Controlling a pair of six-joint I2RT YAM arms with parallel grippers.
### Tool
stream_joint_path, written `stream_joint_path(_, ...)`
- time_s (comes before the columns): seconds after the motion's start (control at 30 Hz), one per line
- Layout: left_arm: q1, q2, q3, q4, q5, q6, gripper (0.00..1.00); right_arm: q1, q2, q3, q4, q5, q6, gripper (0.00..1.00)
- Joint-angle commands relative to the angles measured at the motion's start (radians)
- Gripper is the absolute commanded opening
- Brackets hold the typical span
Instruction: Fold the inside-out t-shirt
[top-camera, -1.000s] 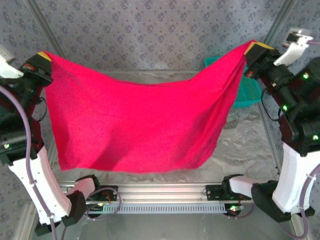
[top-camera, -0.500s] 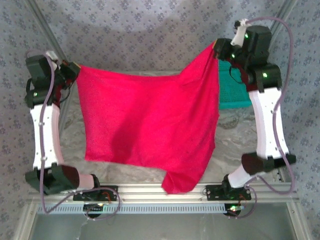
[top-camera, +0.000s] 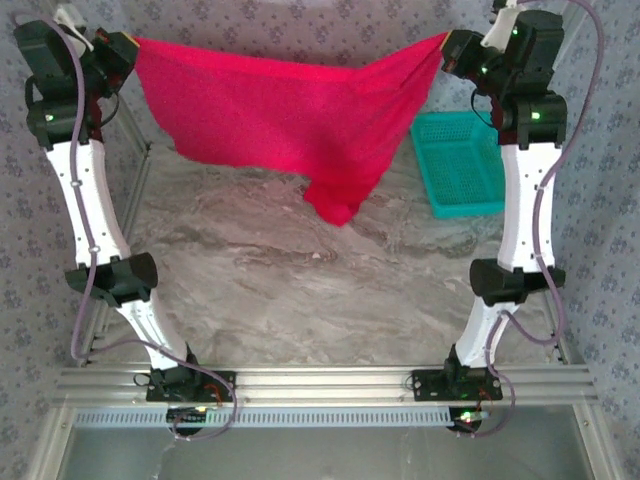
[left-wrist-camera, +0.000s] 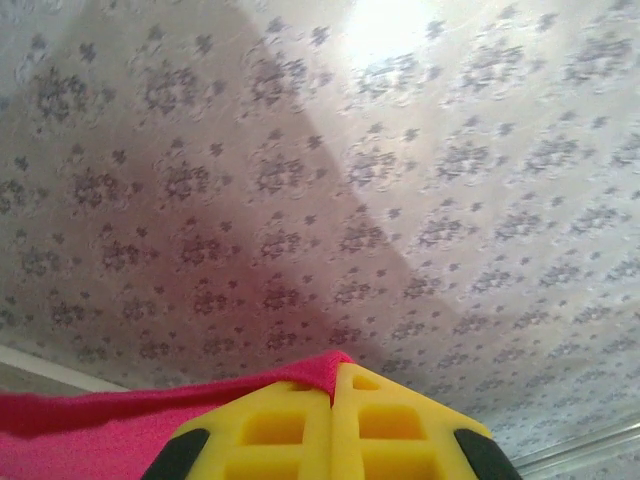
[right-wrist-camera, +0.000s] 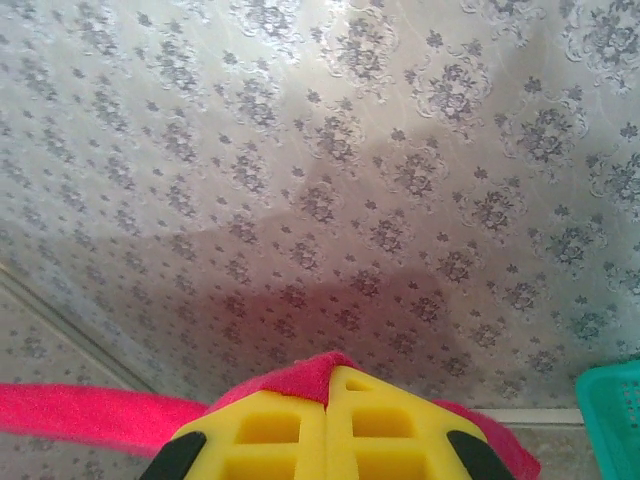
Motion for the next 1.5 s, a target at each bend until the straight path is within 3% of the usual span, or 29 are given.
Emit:
stream_joint_path(0.0,0.009,-0.107,-0.116,-0.072,0.023,0.070,0.00,0.025,-0.143,-0.124,0.075,-0.035,-0.038,0.00)
stream_joint_path(0.13,0.013,-0.388,-0.706,0.182,0.000,0.078,0.00,0.076,-0.322,-0.488,0.173,-0.025,-0.043,0.00)
stream_joint_path(0.27,0.059,-0.611,-1.158,0.201,-0.038,0.088,0.00,0.144,-0.518,-0.865,0.223,-0.002,-0.031,0.00)
stream_joint_path(0.43,0.080,-0.803,-1.559,0.121,-0.097,0.111,0.00,0.226,-0.749,-1.361,0.254,0.034,0.019,0.00)
stream_joint_path(0.6,0.077,-0.875,-1.835,0.158,-0.052,0.058,0.00,0.242,-0.881,-1.779,0.274,-0.007,0.132,0.00)
stream_joint_path(0.83,0.075,-0.888,-1.950,0.117,-0.083,0.077,0.00,0.272,-0.992,-2.009,0.273,0.026,0.183,0.00)
stream_joint_path(1.03,0.079,-0.977,-1.937,0.037,-0.148,0.095,0.00,0.303,-1.035,-2.018,0.202,0.054,0.174,0.00)
stream_joint_path(1.47,0.125,-1.153,-1.845,-0.107,-0.184,0.085,0.00,0.324,-1.305,-2.002,0.030,0.174,0.214,0.00)
